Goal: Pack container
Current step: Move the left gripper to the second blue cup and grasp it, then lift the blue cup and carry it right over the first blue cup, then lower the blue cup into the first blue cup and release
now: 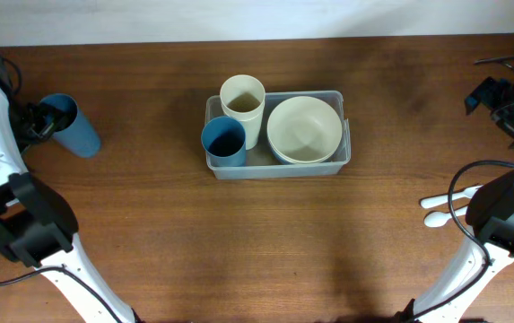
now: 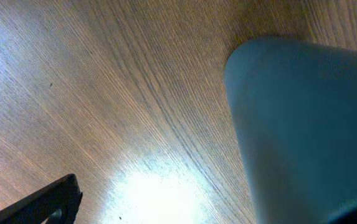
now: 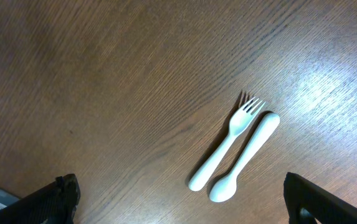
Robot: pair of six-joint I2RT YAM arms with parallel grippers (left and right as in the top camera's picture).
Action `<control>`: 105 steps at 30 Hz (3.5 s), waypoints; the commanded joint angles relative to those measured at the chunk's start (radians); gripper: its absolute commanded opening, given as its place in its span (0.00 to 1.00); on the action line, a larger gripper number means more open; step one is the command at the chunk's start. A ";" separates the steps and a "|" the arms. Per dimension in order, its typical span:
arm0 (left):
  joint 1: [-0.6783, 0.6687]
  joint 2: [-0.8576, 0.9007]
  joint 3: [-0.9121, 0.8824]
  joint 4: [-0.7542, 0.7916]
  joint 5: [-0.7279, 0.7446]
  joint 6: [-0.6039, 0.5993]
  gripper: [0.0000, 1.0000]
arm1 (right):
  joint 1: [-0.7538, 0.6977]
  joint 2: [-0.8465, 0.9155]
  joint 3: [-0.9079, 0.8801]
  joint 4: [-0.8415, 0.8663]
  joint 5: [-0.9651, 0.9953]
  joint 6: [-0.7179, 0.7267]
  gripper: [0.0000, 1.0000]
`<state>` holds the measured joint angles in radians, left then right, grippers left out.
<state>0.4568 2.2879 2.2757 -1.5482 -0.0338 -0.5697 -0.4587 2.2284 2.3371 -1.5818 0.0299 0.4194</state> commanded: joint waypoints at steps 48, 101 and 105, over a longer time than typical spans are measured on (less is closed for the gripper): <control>-0.189 -0.454 0.325 -0.140 0.297 0.333 0.01 | -0.006 -0.011 -0.004 0.001 0.016 0.008 0.99; -0.671 -0.478 -0.073 -0.106 0.122 0.340 0.02 | -0.006 -0.011 -0.004 0.001 0.016 0.008 0.99; -0.672 -0.467 -0.073 -0.106 0.122 0.340 0.02 | -0.006 -0.011 -0.004 0.001 0.016 0.008 0.99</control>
<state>-0.2115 1.8126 2.2063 -1.6569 0.0967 -0.2314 -0.4587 2.2284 2.3371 -1.5818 0.0299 0.4194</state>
